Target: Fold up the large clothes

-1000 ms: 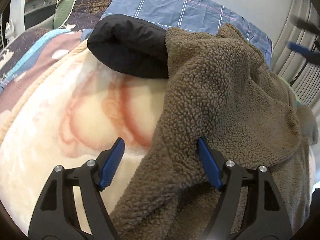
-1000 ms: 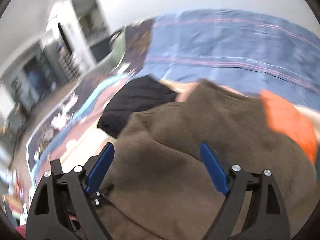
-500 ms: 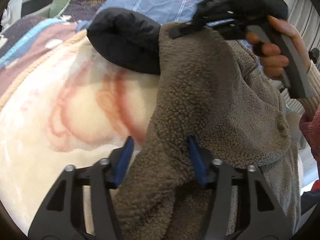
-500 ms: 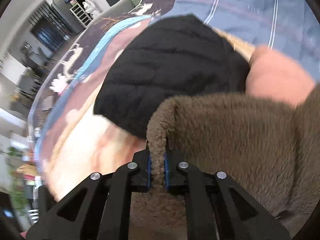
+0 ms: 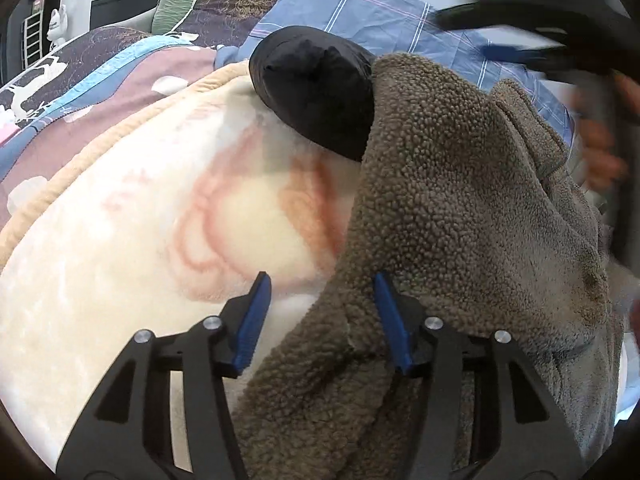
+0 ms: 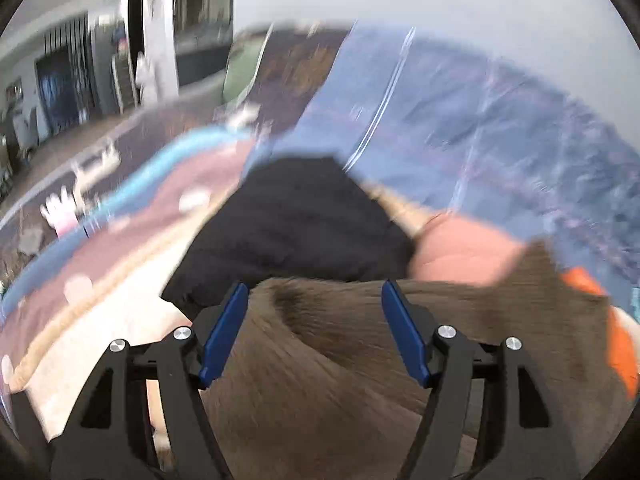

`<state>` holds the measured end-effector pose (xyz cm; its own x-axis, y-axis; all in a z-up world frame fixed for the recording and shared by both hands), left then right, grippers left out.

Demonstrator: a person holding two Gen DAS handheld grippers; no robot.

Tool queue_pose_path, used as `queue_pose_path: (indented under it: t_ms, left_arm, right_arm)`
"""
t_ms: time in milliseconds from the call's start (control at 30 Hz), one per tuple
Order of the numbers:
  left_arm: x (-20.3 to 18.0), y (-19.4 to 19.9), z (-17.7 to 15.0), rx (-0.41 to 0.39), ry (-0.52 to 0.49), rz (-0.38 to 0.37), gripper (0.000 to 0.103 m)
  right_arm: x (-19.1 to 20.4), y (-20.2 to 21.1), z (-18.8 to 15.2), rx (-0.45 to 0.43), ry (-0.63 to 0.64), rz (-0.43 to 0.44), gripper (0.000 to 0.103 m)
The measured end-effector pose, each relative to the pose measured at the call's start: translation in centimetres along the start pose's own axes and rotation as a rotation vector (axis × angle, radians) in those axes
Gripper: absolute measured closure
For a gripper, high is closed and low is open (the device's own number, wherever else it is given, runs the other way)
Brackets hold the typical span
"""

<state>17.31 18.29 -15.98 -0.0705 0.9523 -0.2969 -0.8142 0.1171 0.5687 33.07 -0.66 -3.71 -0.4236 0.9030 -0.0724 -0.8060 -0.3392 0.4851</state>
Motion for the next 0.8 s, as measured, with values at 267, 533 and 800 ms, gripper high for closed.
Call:
queue_pose_path:
  t_ms: [267,533,800]
  left_arm:
    - [-0.3,0.1,0.3,0.001,-0.004,0.008,0.047]
    - [-1.5,-0.3,0.7,0.011,-0.096,0.070,0.047]
    - [-12.1,7.1,4.8,-0.170,-0.349,-0.024,0.071]
  right_arm:
    - [-5.5,11.6,-12.8,0.121,-0.078,-0.010,0.058]
    - [-11.9,10.1,-23.6,0.172,-0.156,-0.244,0.056]
    - [-13.8,11.5,-24.3,0.072,-0.281,-0.160,0.055]
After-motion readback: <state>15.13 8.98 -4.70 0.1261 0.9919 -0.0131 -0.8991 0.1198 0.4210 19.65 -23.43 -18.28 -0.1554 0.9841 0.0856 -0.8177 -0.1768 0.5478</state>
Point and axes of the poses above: each gripper's, at about its wrist camera, not at the fingertips, and y roughly against the way its jaws point, x to its left, z to its top, the point moved 5 cm from there along -y, roughly the way its jaws point, and after that the axes turned 12 degrees about -x, right-handed, at the moved point
